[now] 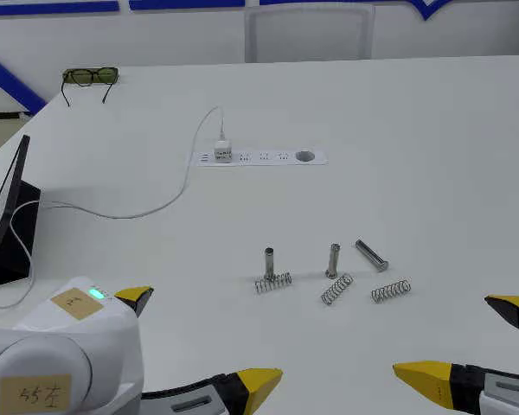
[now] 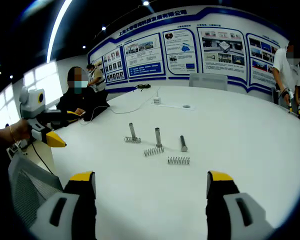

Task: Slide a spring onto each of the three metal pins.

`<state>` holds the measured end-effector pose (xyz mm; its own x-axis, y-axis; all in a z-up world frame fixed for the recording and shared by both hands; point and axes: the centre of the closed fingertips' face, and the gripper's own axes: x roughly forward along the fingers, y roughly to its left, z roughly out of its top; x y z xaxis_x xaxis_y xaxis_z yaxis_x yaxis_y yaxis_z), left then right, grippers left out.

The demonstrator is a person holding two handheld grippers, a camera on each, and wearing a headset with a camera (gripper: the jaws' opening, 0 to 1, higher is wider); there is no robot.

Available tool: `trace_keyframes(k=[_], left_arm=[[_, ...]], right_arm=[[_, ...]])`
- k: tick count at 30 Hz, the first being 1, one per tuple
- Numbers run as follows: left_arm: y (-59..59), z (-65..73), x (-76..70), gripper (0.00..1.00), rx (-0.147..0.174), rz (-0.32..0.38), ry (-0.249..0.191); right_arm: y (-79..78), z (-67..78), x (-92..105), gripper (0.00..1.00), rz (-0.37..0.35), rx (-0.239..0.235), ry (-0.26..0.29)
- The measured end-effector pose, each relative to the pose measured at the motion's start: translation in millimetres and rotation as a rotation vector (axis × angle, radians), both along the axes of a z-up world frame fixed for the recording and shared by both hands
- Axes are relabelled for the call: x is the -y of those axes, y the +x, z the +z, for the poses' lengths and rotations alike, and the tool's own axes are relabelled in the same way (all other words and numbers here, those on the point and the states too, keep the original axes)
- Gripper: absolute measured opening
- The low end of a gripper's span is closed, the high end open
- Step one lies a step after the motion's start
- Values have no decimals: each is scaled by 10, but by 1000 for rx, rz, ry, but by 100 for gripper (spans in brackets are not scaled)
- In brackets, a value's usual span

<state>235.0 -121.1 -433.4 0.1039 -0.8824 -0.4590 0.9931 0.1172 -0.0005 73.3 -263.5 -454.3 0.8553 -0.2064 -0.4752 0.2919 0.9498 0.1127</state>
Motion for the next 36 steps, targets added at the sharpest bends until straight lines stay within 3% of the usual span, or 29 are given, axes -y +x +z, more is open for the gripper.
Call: trace_keyframes(k=[36], left_arm=[[-21,36,29,98,-7,-10,-15]], right_arm=[[-22,-17,77,88,-17,-15,15]])
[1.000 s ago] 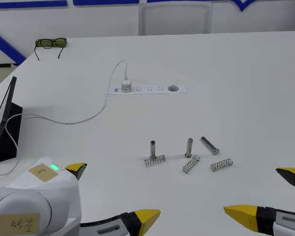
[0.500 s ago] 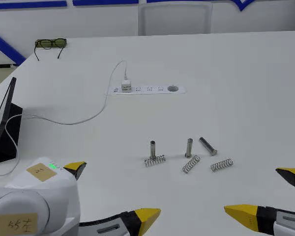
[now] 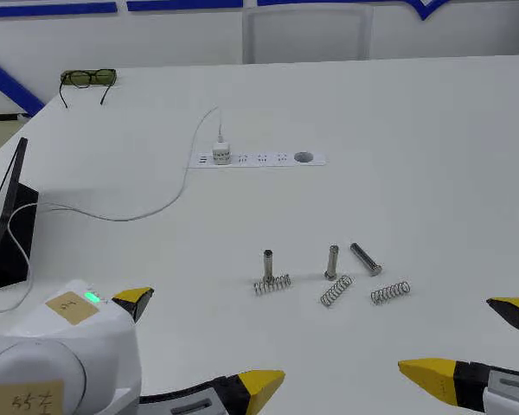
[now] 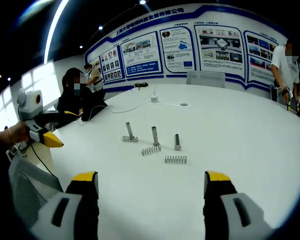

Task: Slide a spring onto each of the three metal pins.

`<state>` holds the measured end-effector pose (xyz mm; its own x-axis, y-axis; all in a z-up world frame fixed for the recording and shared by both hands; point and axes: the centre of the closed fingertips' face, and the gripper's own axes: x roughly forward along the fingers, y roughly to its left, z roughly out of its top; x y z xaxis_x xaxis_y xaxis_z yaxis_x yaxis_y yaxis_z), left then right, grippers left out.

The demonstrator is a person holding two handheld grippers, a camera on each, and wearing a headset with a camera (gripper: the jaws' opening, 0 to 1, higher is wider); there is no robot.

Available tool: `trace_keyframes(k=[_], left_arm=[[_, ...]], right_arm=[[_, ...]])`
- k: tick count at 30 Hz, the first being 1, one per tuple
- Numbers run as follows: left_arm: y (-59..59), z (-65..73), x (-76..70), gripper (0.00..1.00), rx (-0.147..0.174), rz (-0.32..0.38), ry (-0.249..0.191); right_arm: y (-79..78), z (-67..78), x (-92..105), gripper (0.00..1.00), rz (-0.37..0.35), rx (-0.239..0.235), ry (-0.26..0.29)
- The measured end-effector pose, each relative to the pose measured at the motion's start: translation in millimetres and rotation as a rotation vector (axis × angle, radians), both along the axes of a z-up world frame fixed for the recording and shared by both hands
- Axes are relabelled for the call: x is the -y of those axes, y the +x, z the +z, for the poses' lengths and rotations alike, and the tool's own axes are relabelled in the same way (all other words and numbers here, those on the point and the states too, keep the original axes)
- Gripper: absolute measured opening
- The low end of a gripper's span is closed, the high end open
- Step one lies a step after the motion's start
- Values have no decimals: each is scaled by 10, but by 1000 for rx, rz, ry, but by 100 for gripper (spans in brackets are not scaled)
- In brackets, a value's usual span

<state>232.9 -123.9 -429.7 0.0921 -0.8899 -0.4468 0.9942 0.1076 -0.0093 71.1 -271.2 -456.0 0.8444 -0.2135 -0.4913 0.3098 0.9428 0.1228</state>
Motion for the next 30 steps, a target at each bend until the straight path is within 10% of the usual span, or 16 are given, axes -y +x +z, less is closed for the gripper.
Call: trace_keyframes(k=[30], left_arm=[[-15,-68,77,97,-14,-6,-1]], right_arm=[[316,47,321,75,23,-9,-45]])
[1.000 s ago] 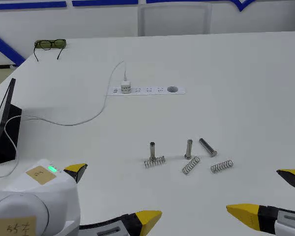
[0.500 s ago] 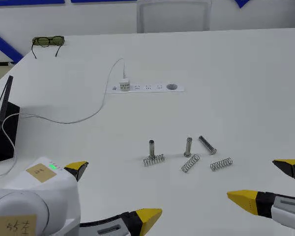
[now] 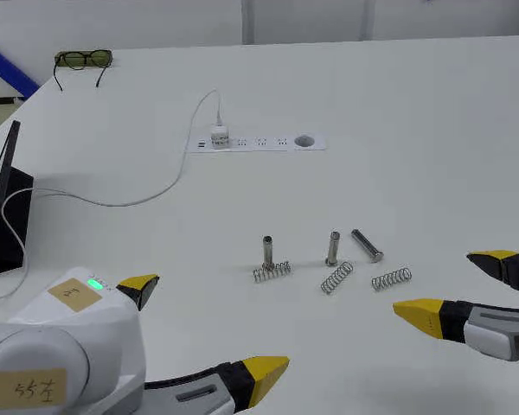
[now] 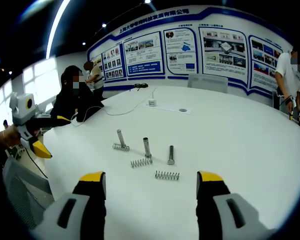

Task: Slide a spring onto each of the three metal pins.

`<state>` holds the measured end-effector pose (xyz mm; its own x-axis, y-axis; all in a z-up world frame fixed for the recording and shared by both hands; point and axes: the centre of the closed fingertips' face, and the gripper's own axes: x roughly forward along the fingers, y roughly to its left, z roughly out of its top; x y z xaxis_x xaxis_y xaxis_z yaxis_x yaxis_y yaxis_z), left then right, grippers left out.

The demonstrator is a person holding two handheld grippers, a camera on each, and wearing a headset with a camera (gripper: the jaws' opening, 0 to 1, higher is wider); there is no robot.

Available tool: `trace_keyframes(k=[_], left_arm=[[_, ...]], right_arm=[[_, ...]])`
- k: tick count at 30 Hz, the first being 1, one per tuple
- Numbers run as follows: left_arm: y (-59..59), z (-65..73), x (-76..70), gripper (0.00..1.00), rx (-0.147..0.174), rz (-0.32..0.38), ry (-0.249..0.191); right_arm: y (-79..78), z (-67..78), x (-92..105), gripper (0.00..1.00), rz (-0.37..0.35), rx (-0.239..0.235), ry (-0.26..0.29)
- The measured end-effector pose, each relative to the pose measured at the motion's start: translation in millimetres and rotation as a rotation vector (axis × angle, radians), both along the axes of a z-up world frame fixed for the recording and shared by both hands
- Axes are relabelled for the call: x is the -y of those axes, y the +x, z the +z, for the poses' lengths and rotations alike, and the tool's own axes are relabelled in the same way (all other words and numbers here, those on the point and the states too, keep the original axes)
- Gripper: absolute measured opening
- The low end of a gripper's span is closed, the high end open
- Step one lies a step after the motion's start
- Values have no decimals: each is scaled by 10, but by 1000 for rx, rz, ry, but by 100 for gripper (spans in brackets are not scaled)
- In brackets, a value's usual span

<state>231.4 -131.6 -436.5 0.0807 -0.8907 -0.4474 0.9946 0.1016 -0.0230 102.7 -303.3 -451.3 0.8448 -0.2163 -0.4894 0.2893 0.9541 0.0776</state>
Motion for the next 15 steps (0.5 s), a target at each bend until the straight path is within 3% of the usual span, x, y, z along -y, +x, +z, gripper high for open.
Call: trace_keyframes(k=[15], left_arm=[[-20,7,55,98,-12,-7,-24]], right_arm=[[240,-33,223,66,-16,2,9]])
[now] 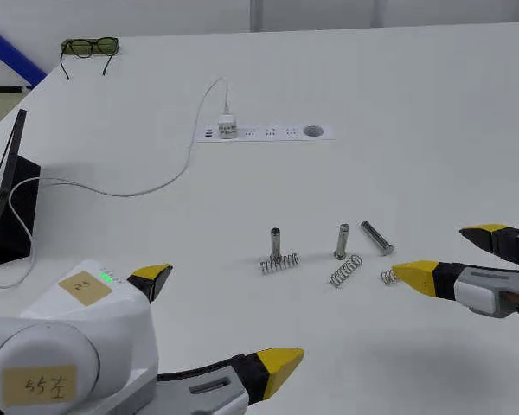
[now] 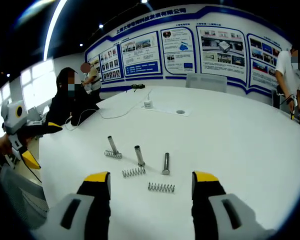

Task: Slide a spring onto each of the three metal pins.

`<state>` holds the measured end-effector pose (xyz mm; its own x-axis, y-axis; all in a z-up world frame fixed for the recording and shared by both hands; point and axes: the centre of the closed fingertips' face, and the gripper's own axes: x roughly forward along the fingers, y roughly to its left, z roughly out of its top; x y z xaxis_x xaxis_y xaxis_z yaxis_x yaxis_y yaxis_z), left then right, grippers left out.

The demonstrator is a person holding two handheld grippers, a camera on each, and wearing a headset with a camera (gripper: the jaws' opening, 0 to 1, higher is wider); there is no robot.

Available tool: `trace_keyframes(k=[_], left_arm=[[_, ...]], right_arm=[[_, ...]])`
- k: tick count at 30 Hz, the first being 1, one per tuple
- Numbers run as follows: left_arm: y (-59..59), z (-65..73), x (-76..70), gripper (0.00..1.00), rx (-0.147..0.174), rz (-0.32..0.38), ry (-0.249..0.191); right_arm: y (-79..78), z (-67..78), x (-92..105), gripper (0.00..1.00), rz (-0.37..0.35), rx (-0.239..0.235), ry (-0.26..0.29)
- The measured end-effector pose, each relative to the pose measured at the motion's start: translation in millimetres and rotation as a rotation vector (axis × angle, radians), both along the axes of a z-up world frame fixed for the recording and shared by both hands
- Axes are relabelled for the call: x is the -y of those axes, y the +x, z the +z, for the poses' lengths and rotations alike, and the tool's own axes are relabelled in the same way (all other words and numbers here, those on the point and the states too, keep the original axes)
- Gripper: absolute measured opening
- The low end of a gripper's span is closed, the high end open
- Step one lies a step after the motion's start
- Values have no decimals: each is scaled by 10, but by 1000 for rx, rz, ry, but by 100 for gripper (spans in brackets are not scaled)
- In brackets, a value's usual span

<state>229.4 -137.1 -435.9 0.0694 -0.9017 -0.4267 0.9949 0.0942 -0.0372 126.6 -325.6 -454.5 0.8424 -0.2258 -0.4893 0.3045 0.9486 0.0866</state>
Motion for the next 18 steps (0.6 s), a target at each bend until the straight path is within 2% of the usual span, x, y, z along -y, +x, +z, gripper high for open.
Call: trace_keyframes(k=[18], left_arm=[[-13,-46,66,96,-1,-7,-3]], right_arm=[[315,-115,223,53,21,-27,-16]])
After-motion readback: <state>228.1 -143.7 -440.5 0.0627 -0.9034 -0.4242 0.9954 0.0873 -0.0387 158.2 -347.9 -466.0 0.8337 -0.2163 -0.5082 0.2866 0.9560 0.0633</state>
